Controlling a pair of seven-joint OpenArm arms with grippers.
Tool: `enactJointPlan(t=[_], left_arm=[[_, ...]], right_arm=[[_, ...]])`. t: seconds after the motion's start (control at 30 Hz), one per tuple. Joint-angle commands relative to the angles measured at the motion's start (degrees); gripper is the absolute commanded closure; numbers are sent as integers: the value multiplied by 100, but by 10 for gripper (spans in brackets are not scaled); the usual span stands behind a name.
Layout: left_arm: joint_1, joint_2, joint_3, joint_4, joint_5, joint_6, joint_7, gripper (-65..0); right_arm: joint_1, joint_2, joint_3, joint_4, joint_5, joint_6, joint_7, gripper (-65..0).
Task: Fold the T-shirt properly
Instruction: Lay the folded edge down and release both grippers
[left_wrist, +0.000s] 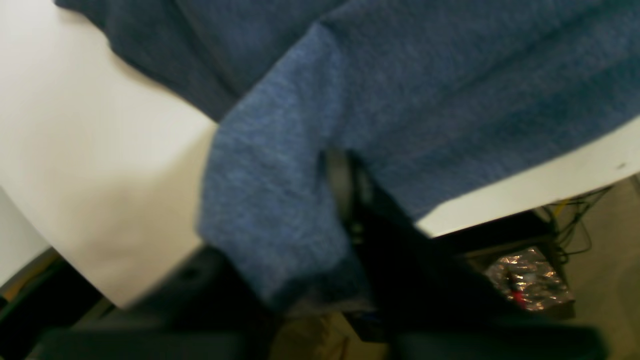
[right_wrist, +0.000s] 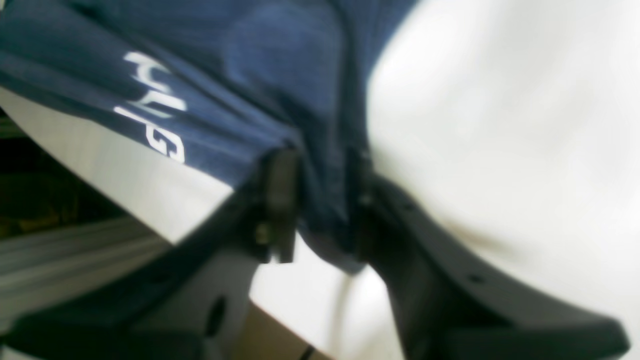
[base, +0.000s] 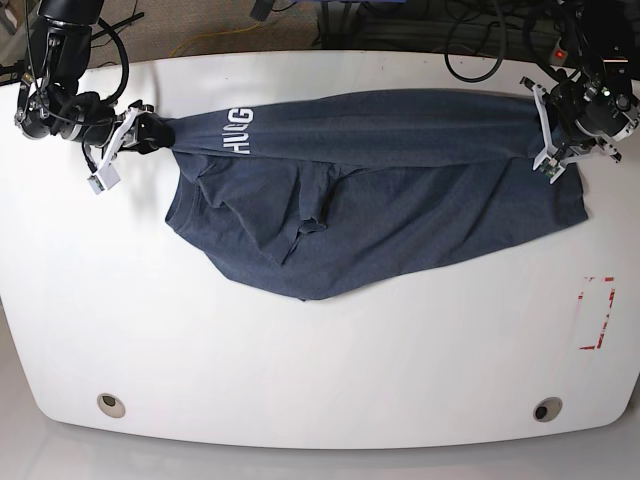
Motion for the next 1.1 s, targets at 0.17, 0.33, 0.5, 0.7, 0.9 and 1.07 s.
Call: enactJointPlan(t=[0.17, 0.33, 0.5, 0.7, 0.9, 1.07], left_arm=[[223, -171, -30, 71, 31, -8, -42, -547], [293, -303, -109, 115, -189, -8, -25, -511], [346, -549, -671, 80, -1499, -8, 90, -463], [715, -716, -654, 80, -2826, -8, 90, -458], [953, -751, -408, 88, -3433, -8, 81, -458], [1067, -725, -346, 71, -2914, -8, 46, -428]], right_arm=[[-18, 269, 52, 261, 313, 8, -408, -434], [-237, 427, 52, 701, 1016, 8, -461, -466], [-343, 471, 52, 929, 1684, 8, -461, -466], [-316, 216, 52, 1035, 1508, 8, -452, -466], [-211, -390, 8, 1043, 1007, 8, -443, -466], [-167, -733, 8, 1043, 647, 8, -443, -466]])
